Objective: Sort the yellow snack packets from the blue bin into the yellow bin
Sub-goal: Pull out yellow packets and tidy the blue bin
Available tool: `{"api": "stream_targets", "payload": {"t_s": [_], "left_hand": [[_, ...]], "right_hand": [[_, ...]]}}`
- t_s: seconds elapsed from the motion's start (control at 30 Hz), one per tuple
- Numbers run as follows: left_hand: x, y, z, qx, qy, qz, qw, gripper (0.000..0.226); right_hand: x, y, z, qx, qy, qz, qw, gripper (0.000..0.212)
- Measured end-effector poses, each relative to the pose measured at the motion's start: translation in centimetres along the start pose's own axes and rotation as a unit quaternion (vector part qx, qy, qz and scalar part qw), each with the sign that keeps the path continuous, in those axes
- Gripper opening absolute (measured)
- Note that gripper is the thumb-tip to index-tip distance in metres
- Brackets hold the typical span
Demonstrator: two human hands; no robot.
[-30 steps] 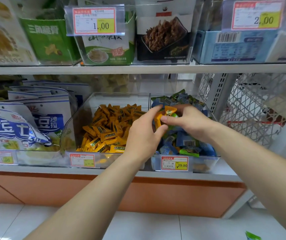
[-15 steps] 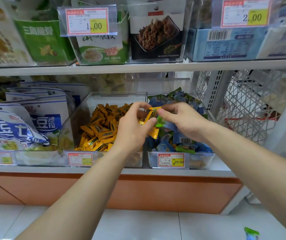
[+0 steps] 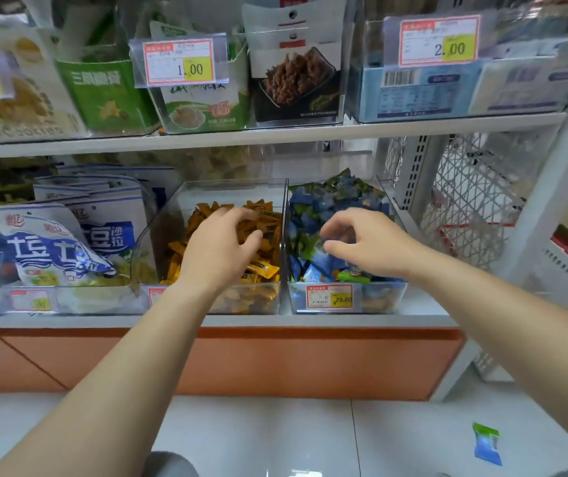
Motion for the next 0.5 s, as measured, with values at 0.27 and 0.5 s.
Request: {"api": "stream_targets", "payload": {"t_s": [0.27, 0.5], "left_hand": [[-6.1, 7.6, -7.1, 0.405, -0.084, -0.129, 0.901, 0.017], [-2.4, 13.9, -21.3, 0.569, -0.127, -0.039, 0.812, 0.042]], "right_hand": [[-2.7, 8.2, -4.3, 0.155, 0.038, -0.005, 0.987, 0.005], [-13.1, 13.5, -15.0, 0.355, 0.062, -0.144, 0.922, 0.016]]}}
Point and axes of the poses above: each hand's wrist, its own y-axis away from the middle knuckle, its own z-axis out of the back of the hand, x = y × z, the point moved 2 cm from there along -y, towards the middle knuckle, and after that the axes turned 6 degrees about x, right-handed, at the moved point
